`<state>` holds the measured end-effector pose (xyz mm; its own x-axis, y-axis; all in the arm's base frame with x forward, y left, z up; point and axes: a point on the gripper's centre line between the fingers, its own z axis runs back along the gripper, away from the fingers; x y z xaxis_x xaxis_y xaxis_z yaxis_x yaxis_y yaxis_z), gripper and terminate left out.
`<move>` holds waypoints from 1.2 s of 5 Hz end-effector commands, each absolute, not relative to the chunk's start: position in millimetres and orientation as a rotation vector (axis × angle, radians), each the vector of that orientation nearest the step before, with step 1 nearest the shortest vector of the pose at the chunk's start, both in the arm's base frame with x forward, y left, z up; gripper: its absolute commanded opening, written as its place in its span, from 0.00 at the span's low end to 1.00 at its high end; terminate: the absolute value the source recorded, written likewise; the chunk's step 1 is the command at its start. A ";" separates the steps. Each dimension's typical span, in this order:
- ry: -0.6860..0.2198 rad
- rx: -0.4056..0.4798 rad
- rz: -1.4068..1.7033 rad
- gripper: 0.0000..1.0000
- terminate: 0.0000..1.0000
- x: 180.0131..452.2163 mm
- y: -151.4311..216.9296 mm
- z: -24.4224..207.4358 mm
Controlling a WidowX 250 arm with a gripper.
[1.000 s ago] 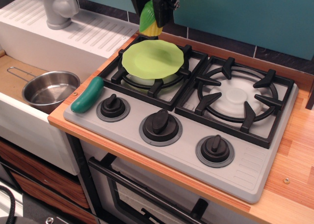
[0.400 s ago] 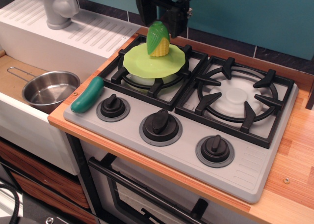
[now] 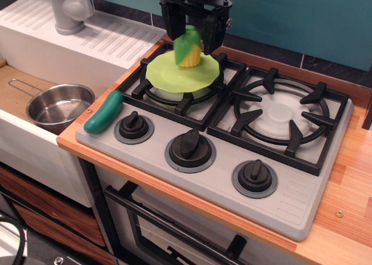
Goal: Put corncob on plate and cucumber in pot or pan in sink
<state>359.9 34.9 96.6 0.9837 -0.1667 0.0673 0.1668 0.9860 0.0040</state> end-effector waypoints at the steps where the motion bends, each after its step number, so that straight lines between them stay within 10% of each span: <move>1: -0.122 0.032 -0.173 1.00 0.00 349.4 27.9 172.9; 6: -0.092 0.068 -0.184 1.00 0.00 338.1 11.1 181.7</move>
<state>335.4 12.7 156.9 0.9834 -0.1812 0.0123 0.1803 0.9819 0.0579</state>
